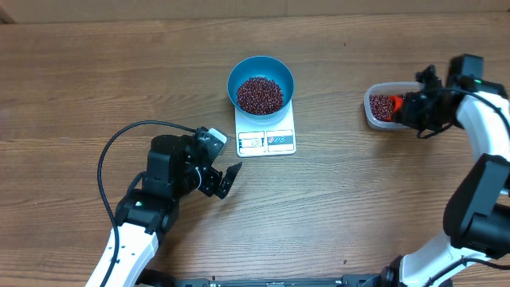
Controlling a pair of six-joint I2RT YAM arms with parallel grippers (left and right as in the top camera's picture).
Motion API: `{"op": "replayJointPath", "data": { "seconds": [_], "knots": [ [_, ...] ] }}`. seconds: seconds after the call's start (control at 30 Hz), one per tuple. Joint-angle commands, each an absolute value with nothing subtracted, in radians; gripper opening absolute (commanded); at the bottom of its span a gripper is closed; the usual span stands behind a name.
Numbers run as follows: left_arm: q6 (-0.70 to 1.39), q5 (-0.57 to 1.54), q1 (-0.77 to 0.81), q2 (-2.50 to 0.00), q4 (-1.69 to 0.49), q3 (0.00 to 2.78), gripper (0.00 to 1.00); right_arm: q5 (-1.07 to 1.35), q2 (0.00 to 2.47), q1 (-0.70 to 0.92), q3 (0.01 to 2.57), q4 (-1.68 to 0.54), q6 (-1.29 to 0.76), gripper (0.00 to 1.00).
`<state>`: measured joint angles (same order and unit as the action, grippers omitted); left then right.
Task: Scoop item into bowl and weigh 150g on scale
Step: 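Scoop beans from the tub again with the right gripper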
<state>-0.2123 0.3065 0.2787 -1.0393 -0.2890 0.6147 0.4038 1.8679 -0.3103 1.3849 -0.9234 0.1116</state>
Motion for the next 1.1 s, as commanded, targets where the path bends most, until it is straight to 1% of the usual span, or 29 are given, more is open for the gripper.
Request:
{"op": "replayJointPath", "data": {
  "seconds": [0.0, 0.33, 1.07],
  "knots": [
    [-0.202, 0.304, 0.275, -1.047, -0.288, 0.615, 0.99, 0.590, 1.876, -0.344, 1.406, -0.928, 0.109, 0.04],
    [-0.202, 0.304, 0.275, -1.047, -0.288, 0.615, 0.99, 0.575, 1.876, -0.348, 1.391, -0.933, 0.101, 0.04],
    [-0.202, 0.304, 0.275, -1.047, -0.288, 0.615, 1.00, 0.535, 1.892, -0.335, 1.347, -0.865, 0.102, 0.04]
  ]
}}
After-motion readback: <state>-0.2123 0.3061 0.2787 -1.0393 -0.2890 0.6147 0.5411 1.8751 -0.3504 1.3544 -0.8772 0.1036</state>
